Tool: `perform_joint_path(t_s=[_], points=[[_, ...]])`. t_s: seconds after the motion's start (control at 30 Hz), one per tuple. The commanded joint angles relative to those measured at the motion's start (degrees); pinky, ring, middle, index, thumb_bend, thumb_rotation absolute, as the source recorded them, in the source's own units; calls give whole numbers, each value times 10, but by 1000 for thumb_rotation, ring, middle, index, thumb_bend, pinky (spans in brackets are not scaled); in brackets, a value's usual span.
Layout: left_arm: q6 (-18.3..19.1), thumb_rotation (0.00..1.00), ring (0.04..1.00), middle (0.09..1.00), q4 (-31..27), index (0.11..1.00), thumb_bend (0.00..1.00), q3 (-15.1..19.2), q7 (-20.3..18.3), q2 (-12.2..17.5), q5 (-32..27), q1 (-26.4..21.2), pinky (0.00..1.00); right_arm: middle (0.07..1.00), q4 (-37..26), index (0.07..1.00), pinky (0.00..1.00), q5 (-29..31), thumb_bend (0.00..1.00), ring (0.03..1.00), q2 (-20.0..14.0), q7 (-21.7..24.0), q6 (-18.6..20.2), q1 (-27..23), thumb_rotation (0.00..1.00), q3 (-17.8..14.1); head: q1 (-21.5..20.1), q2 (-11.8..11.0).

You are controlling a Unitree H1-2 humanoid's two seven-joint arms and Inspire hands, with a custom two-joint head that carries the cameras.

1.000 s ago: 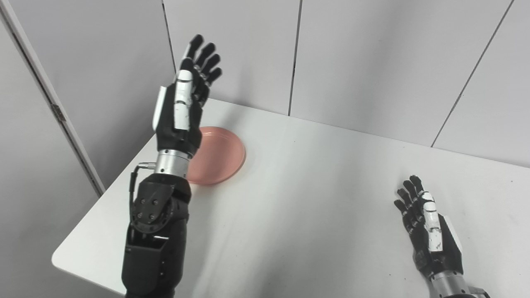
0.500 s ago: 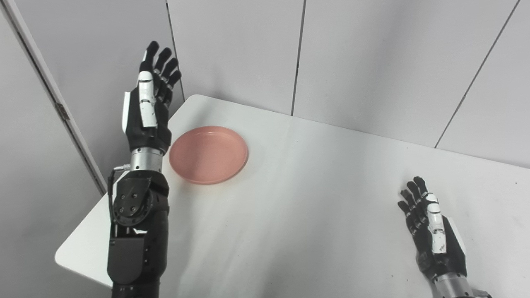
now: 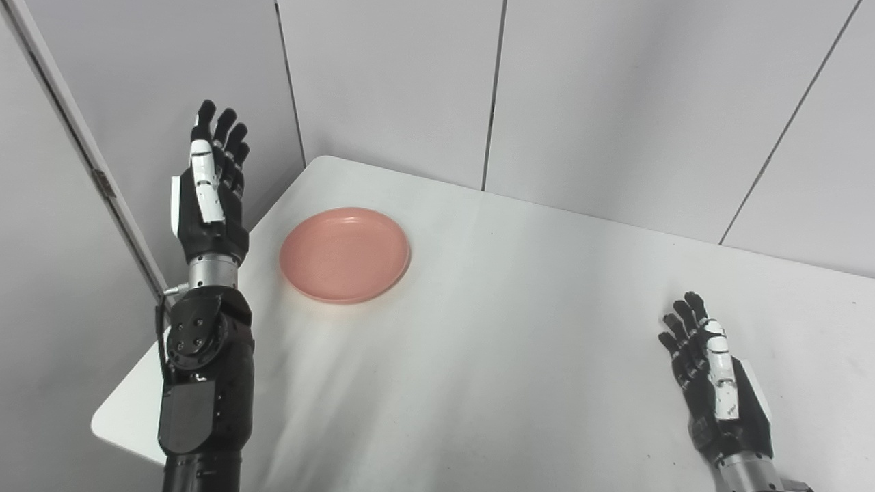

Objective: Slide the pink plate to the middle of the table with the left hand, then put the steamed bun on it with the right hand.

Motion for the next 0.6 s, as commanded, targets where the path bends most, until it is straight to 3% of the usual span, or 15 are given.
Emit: perform_joint_path(t_s=[0.0,0.57], points=[[-21,1000,930,936,-2,936,473,2,1,18,-6,-16,957,1000,7,1000,1000,-7,100,1000,-13,-12,32,19,1000,-9,-1,1],[-13,1000,933,934,59,937,438,10,13,23,-31,-25,961,1000,2,1000,1000,-8,102,1000,-13,-12,33,21,1000,-9,-1,6]])
